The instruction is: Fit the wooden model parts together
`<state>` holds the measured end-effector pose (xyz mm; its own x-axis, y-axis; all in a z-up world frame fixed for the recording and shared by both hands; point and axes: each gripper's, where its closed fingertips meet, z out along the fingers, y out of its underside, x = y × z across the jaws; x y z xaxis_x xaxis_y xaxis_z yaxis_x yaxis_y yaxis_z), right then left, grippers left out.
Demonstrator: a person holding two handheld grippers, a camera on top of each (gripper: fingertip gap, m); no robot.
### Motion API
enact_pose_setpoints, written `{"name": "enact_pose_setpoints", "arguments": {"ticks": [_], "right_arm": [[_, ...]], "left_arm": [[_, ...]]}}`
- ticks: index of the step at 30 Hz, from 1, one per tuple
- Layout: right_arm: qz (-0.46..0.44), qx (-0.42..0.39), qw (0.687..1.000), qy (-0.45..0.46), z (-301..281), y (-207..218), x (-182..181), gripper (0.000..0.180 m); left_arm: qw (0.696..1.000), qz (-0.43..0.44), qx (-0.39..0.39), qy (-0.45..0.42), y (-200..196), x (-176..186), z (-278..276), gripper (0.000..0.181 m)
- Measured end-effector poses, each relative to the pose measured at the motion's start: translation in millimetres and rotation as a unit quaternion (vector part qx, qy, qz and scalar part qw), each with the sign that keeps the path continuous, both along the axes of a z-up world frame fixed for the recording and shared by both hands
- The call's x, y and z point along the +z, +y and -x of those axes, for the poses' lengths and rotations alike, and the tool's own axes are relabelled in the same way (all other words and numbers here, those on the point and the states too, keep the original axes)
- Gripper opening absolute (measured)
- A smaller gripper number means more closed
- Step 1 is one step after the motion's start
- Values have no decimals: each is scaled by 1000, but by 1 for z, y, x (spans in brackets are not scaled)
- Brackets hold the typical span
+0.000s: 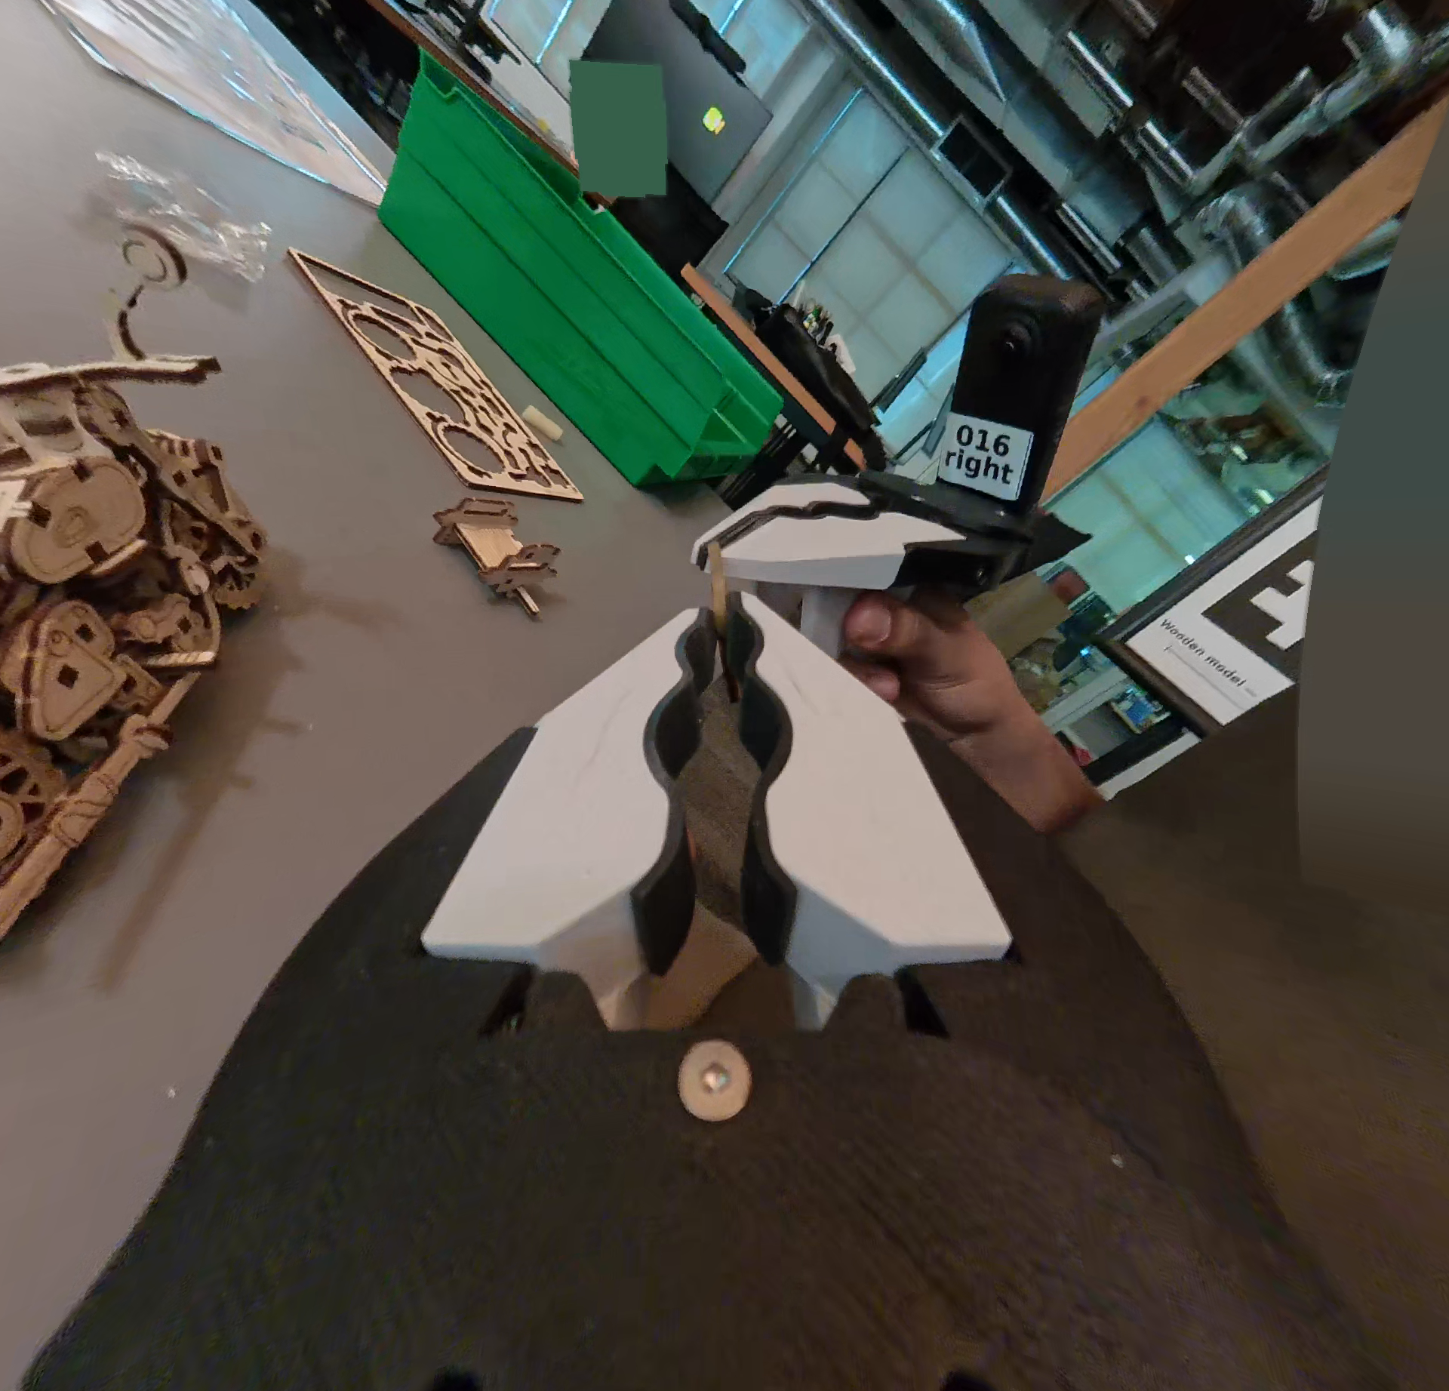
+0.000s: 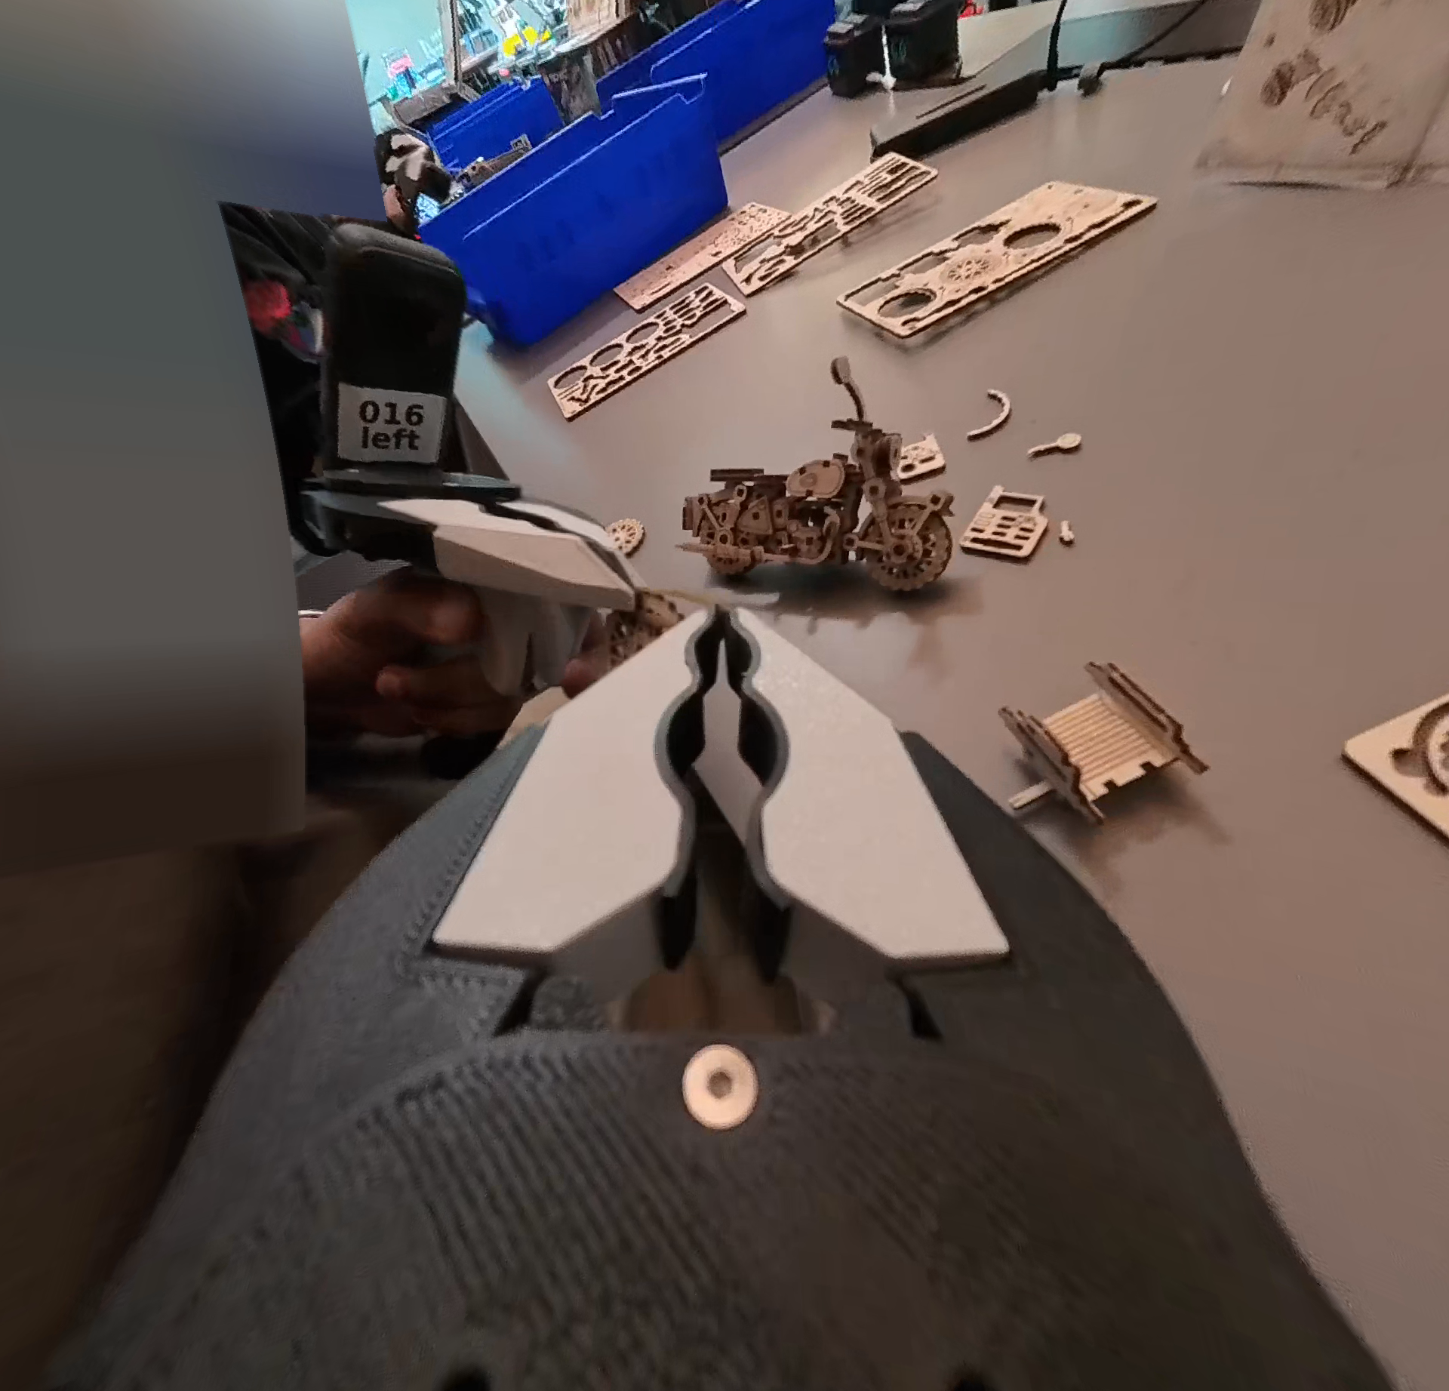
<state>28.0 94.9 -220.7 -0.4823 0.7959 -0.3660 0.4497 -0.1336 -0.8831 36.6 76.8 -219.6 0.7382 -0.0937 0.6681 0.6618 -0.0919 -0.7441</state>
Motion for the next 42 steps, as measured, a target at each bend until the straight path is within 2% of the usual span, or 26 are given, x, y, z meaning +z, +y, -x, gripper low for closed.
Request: {"name": "enact_pose_setpoints", "arguments": {"ticks": [10,20,27,34,37,42], "right_arm": [[7,28,999,-41,-6,-6,-9,1],[87,57,991,-78,-10,-20,-14,1],[106,67,989,-81,-11,-28,-14,1],[96,65,990,-80,-9,-44,-20,1],[53,40,995,-68,-5,-36,-22,1],[57,32,996,-56,-2,-34,-23,1]], "left_arm": [[1000,-11,15,14,-3,5,5,1],[996,-40,44,-64,-6,6,16,0],[994,-46,57,-81,-8,7,21,0],[992,-40,79,-93,-8,3,26,0],[990,-40,76,-109,-5,0,19,0],[988,-40,61,-133,-5,-4,25,0]]}}
